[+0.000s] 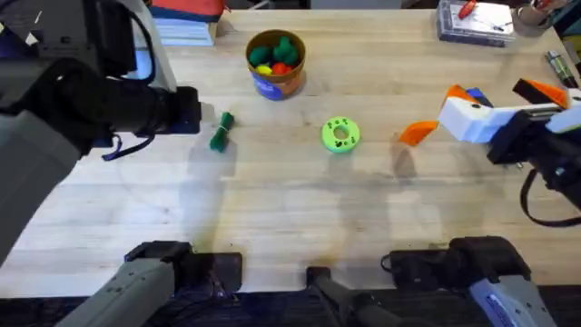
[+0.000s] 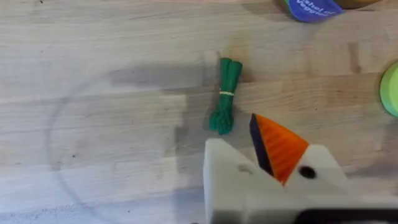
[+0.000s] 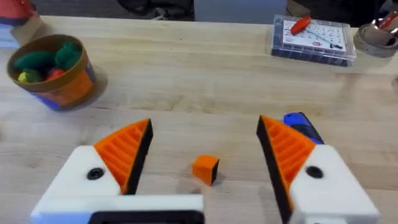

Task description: Pick up the gripper from the table and insert it into the empty holder that is missing its gripper. Then pick up a screw, insert it into the mounting hole, and use the screwdriver to tighten it. Finally, clean up the table by picking up the vegetable and placing it into the bucket.

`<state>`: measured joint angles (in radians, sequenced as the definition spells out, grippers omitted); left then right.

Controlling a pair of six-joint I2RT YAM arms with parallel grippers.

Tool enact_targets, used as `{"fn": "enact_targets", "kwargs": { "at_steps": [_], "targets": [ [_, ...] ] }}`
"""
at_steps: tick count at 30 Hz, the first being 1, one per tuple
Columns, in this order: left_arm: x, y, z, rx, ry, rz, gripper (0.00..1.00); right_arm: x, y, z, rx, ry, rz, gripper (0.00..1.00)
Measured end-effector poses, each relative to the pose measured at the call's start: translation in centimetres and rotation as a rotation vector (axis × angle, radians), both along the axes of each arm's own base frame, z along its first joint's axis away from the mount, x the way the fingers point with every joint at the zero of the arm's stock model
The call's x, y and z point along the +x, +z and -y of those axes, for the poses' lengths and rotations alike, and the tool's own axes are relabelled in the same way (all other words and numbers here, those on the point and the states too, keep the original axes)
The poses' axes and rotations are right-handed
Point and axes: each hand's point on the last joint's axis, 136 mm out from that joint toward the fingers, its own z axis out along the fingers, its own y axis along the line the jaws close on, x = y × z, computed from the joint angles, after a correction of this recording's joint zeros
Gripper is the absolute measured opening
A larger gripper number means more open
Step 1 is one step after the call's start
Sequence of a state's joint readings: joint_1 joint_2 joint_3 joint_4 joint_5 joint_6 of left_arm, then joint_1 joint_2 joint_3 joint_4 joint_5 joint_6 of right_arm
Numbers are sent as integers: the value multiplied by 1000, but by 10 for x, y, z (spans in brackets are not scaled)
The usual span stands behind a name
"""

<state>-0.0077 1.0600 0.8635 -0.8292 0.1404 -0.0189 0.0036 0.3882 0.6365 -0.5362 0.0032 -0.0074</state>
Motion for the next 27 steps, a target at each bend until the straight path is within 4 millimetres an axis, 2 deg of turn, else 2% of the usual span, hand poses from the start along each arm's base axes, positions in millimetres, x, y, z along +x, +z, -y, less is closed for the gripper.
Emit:
{"fn": "enact_targets", "kwargs": {
  "at_steps": [1,3,4,9,10,13,17,19,21,24,27],
  "targets": [
    [3,-2,1,-1,-9,0,33,0,0,0,0,0,0,993],
    [8,0,9,-18,-44,19,12,0,0,0,0,0,0,993],
    [9,3,14,-21,-73,38,116,0,0,0,0,0,0,993],
    [4,34,47,-46,-211,169,893,0,0,0,0,0,0,994],
    [1,42,53,-53,-241,202,959,0,0,0,0,0,-1,994],
    [-12,70,75,-79,-345,317,985,0,0,0,0,0,-1,994],
    [-29,119,105,-149,-490,520,986,0,0,0,0,0,-1,994],
    [-36,141,114,-173,-538,615,986,0,0,0,0,0,-1,994],
    [-41,155,117,-185,-559,675,986,0,0,0,0,0,-1,994],
    [-45,159,118,-191,-572,692,986,0,0,0,0,0,-1,994],
    [-52,142,116,-190,-572,607,987,0,0,0,0,0,-1,994]
  ]
}}
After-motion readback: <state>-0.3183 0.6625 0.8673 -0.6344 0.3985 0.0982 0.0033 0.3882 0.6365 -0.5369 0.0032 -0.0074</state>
